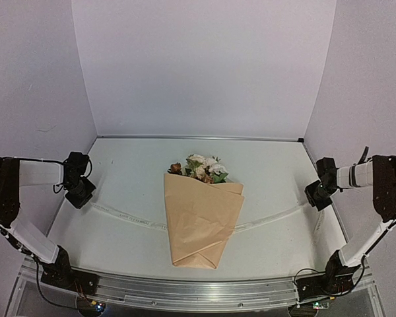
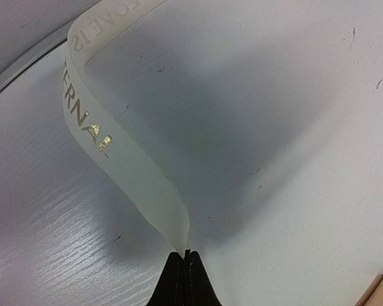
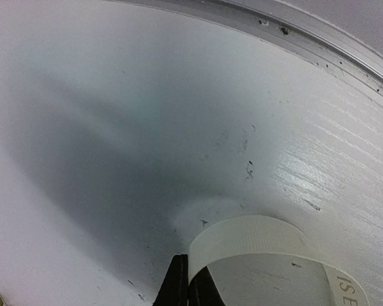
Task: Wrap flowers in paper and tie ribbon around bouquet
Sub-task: Pick up the ribbon at the center of the board.
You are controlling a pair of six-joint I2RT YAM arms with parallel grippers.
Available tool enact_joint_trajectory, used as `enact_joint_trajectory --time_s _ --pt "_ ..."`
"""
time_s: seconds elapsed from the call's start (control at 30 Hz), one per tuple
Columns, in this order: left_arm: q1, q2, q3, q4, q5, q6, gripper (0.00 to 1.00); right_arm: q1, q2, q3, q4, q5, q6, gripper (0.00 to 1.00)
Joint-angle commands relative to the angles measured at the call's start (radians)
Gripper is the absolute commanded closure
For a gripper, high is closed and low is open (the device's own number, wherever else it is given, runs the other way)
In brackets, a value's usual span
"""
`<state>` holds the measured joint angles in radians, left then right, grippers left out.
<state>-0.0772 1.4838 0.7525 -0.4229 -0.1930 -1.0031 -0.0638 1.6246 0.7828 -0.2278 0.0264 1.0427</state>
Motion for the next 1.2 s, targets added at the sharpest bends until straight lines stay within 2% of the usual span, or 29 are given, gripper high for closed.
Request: enact_joint_trajectory --time_s 0.0,0.3,0.43,0.57,0.77,1.0,1.17 --pt "0.004 0.025 0.064 0.045 -0.009 -0.003 1.00 -0.010 -0.005 0.069 -0.034 -0.003 -0.042 1.00" --pt "0.002 -0.009 0.073 0.128 0.066 0.082 1.00 -0.010 -0.067 0.074 -0.069 -0.045 -0.069 1.00" --pt "-0.004 -0.086 0.046 0.248 0.148 0.156 1.00 -0.009 -0.118 0.082 -0.100 -0.040 -0.095 1.00" --pt "-0.042 -0.151 0.047 0.323 0.189 0.237 1.00 -0.010 -0.181 0.098 -0.157 -0.029 -0.135 1.00" --pt "-0.138 -0.147 0.095 0.345 0.221 0.331 1.00 -0.001 -0.239 0.113 -0.210 -0.049 -0.154 1.00" --pt "-0.185 -0.132 0.084 0.334 0.206 0.298 1.00 0.010 -0.290 0.144 -0.297 0.016 -0.202 1.00" --pt "-0.186 -0.125 0.068 0.284 0.125 0.253 1.00 0.010 -0.296 0.185 -0.344 0.014 -0.236 1.00"
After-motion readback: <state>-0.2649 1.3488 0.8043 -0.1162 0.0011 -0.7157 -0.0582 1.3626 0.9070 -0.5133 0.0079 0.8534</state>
